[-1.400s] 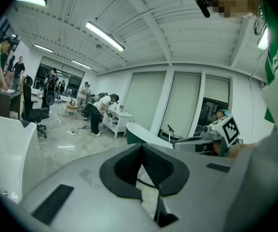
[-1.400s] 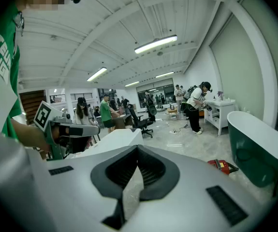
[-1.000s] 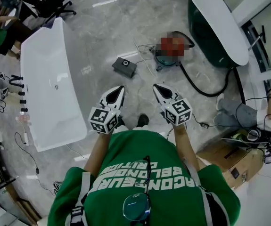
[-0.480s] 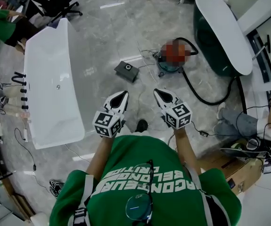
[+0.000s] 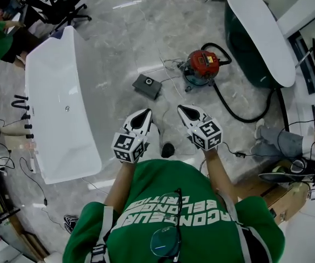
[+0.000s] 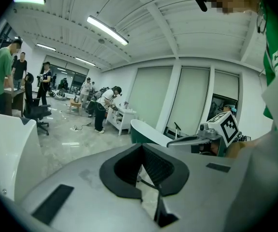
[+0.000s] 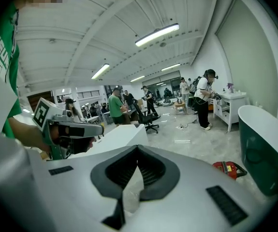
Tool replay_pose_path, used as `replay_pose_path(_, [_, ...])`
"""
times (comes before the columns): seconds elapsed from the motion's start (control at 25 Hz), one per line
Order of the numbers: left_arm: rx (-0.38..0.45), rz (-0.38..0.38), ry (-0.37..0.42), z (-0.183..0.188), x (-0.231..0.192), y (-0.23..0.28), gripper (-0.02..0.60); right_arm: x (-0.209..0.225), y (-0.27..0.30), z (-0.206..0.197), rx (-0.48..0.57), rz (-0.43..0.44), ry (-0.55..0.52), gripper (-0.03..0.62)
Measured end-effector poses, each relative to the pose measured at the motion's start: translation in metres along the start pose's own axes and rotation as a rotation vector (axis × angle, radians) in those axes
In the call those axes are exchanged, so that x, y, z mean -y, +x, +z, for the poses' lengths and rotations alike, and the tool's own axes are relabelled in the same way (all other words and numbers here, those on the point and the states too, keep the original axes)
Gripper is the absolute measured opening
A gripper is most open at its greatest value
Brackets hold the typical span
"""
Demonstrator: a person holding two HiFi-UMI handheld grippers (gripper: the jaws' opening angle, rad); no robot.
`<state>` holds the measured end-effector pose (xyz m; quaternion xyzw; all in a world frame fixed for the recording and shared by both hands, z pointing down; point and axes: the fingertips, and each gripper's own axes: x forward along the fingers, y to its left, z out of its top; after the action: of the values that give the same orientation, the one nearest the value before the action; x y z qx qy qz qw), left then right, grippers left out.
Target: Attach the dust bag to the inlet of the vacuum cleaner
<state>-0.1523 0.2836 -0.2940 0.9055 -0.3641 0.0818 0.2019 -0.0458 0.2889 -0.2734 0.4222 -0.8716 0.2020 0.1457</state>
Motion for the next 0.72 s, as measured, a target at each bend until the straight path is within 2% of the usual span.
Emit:
replay_pose_path(0.28, [0.008,-0.035,-0.013,0.039,-0.049,0.088,0.005,0.07,0.054,0.034,-0.029,-0.016,0.006,0.008])
replay_pose_path(0.72, [-0.014,-0.071,-0.006,0.082,-0.152,0.122,0.005,0.089,0.167,0.091,-0.064,-0.01,-0.02,0.008])
